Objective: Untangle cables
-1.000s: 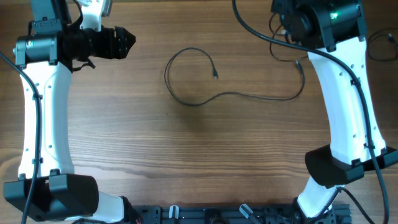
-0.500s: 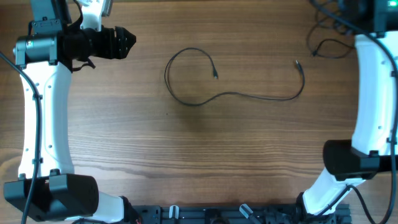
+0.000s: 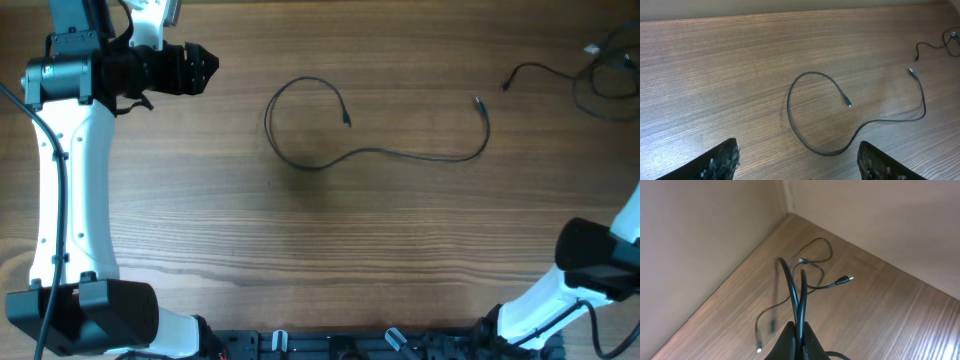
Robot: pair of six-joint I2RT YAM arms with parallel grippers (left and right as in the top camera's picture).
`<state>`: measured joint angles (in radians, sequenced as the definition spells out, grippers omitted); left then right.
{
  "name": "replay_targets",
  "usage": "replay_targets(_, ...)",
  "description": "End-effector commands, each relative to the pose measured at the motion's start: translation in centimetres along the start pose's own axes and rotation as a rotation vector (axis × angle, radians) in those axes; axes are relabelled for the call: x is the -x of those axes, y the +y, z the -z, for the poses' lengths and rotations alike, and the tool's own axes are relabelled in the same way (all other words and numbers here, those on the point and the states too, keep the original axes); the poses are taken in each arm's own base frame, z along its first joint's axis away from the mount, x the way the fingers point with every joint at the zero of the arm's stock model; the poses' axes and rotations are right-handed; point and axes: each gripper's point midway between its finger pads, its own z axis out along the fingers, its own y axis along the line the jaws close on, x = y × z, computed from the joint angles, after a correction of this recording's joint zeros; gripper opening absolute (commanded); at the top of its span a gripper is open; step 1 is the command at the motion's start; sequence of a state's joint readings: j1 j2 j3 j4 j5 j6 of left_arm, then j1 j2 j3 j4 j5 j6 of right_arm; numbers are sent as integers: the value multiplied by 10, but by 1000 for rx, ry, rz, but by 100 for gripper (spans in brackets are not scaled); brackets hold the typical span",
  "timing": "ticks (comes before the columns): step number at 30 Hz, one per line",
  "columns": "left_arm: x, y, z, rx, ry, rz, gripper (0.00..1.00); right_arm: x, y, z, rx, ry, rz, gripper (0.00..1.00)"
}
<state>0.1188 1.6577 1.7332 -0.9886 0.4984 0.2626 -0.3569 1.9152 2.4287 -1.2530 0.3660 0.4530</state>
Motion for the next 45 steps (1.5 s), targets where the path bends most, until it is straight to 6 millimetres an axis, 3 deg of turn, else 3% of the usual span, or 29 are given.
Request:
replay_targets(1,-1,-4,-4,-22,6,10,78,-7,-21,-36,-14,82,-59,5)
replay_targets(6,0,-10,-6,-32,7,-3,78,-24,-42,-82,-80,169,-96,5)
replay_targets(16,5,-30,-14,-64,0,-80,77,-43,-36,-171,-127,179,-64,5)
replay_targets(22,5,-32,-15,-66,-1,-84,77,-60,-48,-222,-205,176,-33,5)
replay_targets(28,5,-32,-15,-66,-2,-84,77,-62,-80,-239,-278,179,-53,5)
replay_targets(38,5,-32,-15,-66,-2,-84,77,-52,-167,-246,-337,216,-178,5)
replay_targets(45,6,-35,-14,-85,-6,-84,77,-54,-167,-248,-308,232,-192,5)
